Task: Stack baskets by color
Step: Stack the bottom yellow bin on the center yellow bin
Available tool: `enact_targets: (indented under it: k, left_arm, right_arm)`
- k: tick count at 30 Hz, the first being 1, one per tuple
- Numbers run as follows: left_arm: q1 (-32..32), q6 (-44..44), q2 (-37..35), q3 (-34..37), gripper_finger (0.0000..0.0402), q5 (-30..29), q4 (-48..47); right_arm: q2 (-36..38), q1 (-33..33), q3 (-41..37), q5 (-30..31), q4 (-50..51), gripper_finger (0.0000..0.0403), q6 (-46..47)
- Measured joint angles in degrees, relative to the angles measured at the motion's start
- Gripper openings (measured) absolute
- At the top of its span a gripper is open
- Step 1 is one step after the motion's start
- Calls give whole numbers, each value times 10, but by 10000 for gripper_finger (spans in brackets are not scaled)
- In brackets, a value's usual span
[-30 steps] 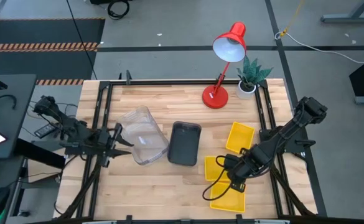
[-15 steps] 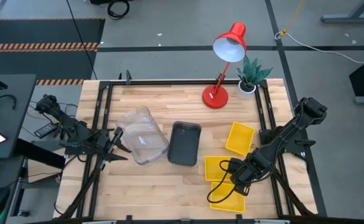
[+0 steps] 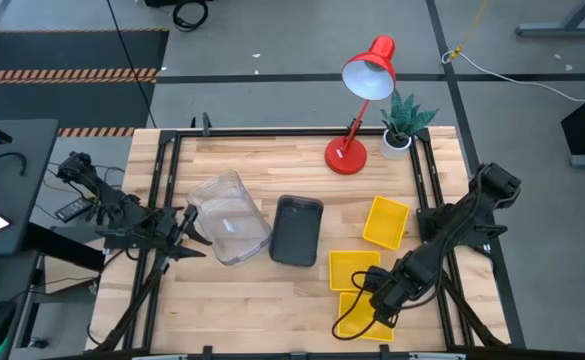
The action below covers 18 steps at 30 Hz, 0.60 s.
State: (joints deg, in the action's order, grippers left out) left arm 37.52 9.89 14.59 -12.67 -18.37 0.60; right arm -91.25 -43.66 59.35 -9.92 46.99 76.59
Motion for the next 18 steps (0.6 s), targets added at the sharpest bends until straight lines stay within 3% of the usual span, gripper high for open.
enact_targets:
  k: [6, 18]
  left_arm:
    - [-1, 0, 0, 0, 142, -15, 0]
    - [-1, 2, 0, 0, 142, -15, 1]
  right_arm:
    - [-28, -3, 1, 2, -5, 159, 2]
    - [-51, -3, 18, -24, 5, 149, 20]
